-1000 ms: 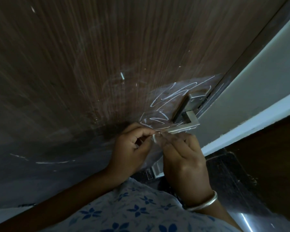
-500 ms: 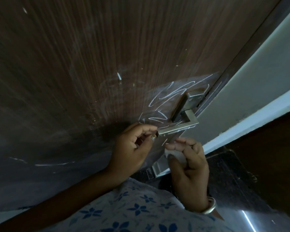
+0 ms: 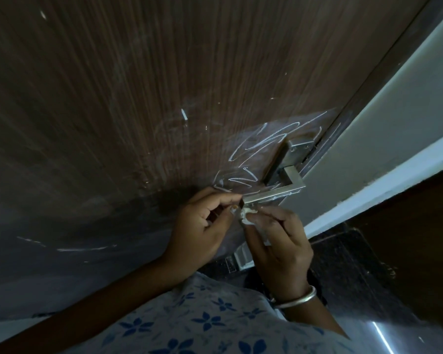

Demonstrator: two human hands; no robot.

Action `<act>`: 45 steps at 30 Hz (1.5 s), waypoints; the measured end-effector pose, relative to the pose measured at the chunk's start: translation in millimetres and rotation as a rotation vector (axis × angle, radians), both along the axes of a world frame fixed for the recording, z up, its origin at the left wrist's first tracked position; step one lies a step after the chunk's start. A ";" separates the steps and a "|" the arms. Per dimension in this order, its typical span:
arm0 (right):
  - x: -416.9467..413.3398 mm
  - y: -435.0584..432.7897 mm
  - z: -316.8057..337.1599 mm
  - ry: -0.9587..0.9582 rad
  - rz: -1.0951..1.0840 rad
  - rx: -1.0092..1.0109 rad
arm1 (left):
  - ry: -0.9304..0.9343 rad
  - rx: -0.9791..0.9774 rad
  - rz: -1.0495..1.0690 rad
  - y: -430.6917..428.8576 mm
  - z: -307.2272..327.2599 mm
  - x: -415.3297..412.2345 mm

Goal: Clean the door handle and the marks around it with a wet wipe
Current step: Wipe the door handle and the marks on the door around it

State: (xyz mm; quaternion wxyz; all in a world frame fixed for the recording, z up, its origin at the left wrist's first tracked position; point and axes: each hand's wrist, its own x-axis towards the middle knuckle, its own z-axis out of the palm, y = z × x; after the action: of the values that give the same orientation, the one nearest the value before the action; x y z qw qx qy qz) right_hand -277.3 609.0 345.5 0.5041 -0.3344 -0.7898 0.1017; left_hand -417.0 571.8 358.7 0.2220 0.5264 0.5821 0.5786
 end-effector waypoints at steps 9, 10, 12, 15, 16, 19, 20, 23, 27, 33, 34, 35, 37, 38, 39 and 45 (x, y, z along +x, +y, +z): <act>-0.6 3.8 1.7 0.019 -0.025 0.046 | -0.011 -0.003 -0.017 -1.7 3.5 0.7; -0.9 3.2 1.3 0.014 -0.015 0.040 | -0.011 0.000 -0.016 -1.9 3.6 0.8; -1.1 2.3 1.4 0.015 -0.002 0.037 | -0.010 0.005 -0.016 -2.0 3.4 0.9; -2.0 3.9 4.8 0.033 -0.002 0.077 | -0.011 0.007 -0.024 -1.3 3.0 1.0; -2.7 4.8 5.6 0.035 -0.001 0.092 | -0.006 0.010 -0.022 -0.8 2.8 1.1; -2.9 5.3 4.0 0.014 0.027 0.088 | -0.010 0.012 -0.007 0.5 2.3 1.8; -2.3 4.5 2.6 0.010 0.038 0.074 | -0.011 0.012 -0.006 0.5 2.4 2.0; 0.7 4.1 1.4 0.032 0.031 0.067 | 0.002 0.012 -0.009 0.3 2.2 2.0; 1.0 9.8 2.9 0.018 0.006 0.111 | 0.017 0.016 -0.002 0.5 0.8 1.1; 4.2 7.3 1.5 0.025 0.065 0.095 | 0.019 0.014 -0.001 1.5 1.7 0.9; 4.0 8.8 3.8 0.042 0.051 0.107 | 0.019 0.016 -0.003 1.5 2.0 0.8; 3.6 10.6 5.9 0.054 0.041 0.120 | 0.016 0.018 -0.005 1.6 2.3 0.9; 2.7 13.6 7.0 0.050 0.039 0.133 | 0.004 0.015 -0.008 1.8 2.4 1.7; 2.8 13.8 5.8 0.034 0.049 0.128 | -0.005 0.007 -0.007 1.9 2.1 2.5; 3.6 13.2 3.6 0.013 0.058 0.119 | -0.014 -0.005 -0.004 1.6 2.0 3.3; 11.5 13.2 0.9 0.010 -0.039 0.095 | 0.005 -0.034 -0.006 0.9 5.1 4.3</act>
State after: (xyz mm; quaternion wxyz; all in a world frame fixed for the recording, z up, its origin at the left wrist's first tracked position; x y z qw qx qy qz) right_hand -265.8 622.2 346.5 0.5250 -0.3250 -0.7846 0.0558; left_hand -412.7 572.7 363.8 0.2310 0.5259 0.5907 0.5667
